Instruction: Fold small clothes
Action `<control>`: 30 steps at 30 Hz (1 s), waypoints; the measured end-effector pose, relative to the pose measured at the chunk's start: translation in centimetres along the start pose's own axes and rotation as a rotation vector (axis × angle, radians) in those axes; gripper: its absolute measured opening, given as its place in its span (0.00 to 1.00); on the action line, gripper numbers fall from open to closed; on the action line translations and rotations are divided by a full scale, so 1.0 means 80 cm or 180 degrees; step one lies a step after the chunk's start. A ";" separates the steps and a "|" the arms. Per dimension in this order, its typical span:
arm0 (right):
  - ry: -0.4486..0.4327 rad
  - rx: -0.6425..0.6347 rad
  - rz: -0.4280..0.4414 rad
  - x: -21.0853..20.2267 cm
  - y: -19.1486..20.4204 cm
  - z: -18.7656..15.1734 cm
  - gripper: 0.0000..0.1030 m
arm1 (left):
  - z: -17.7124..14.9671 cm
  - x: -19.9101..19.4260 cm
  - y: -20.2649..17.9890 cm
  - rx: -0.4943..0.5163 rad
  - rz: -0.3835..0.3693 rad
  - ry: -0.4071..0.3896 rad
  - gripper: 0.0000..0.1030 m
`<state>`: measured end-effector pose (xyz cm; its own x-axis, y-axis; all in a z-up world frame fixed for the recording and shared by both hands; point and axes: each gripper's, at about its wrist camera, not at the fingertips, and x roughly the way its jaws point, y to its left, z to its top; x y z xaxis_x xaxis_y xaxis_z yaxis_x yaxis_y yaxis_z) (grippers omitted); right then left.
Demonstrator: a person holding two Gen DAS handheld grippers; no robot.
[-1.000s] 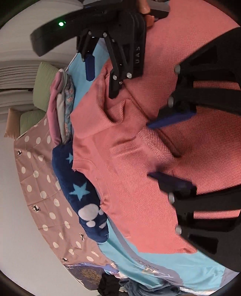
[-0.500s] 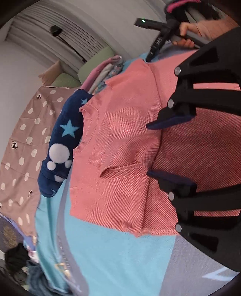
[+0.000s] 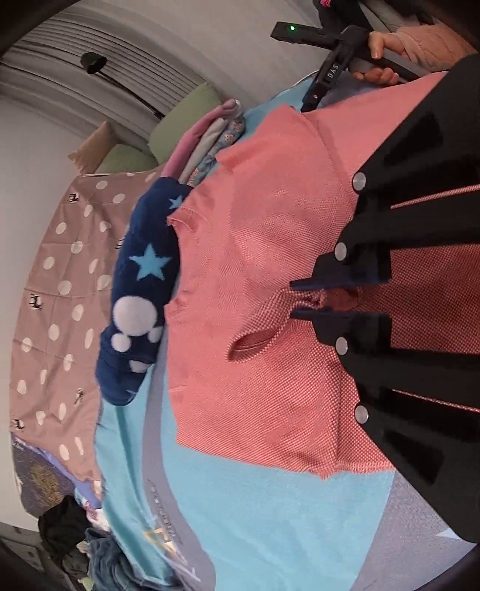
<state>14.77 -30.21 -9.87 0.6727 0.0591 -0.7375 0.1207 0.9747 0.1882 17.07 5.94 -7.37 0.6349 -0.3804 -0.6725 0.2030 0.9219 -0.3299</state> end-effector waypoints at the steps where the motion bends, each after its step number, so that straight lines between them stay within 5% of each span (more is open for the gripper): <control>1: -0.0001 0.0002 0.0004 -0.001 0.000 0.000 0.70 | 0.001 -0.006 0.000 -0.0013 0.0005 -0.0061 0.09; 7: -0.0002 0.0012 0.0025 0.000 -0.001 -0.001 0.72 | 0.009 -0.040 0.029 -0.0115 0.0462 -0.0289 0.11; 13: 0.0008 -0.0033 0.0017 0.001 0.002 -0.002 0.75 | 0.011 -0.017 0.052 -0.0264 0.0157 -0.0027 0.44; 16: 0.0010 -0.0035 0.0020 0.001 0.003 -0.002 0.76 | 0.013 0.022 0.050 -0.0285 0.0022 0.0253 0.46; 17: 0.0008 -0.0035 0.0018 0.001 0.003 -0.002 0.76 | 0.013 0.031 0.047 -0.0257 0.0035 0.0275 0.46; 19: 0.0008 -0.0034 0.0018 0.001 0.003 -0.002 0.76 | 0.016 0.037 0.031 -0.0071 0.0113 0.0221 0.05; 30: -0.0075 -0.0292 0.0115 -0.008 0.028 0.006 0.77 | 0.094 -0.071 -0.041 0.0442 -0.0137 -0.0554 0.04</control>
<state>14.91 -28.20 -8.66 0.6925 0.0907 -0.7157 0.0294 0.9877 0.1536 18.40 5.63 2.50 0.7401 -0.4123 -0.5313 0.3256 0.9109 -0.2534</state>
